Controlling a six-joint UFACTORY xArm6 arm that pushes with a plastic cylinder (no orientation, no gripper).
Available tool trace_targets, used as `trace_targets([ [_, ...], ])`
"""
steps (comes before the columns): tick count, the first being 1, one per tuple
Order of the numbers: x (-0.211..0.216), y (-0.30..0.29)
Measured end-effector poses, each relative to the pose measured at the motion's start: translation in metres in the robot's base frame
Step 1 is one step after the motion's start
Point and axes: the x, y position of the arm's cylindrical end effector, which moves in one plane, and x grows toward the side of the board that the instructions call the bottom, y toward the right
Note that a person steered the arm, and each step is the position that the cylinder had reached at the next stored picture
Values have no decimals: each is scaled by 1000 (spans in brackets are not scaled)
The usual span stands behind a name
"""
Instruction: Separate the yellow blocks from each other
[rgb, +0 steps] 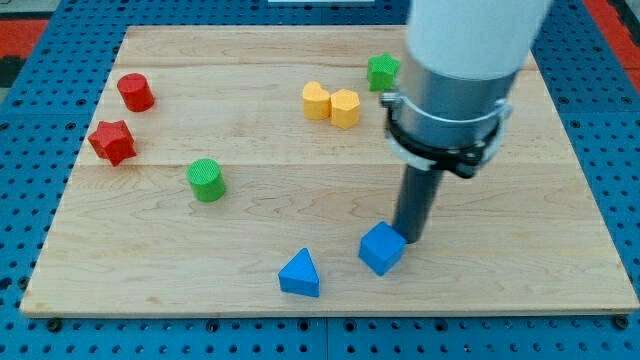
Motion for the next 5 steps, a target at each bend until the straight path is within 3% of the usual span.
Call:
trace_targets([
  [2, 9, -78],
  [3, -35, -71],
  [5, -74, -111],
])
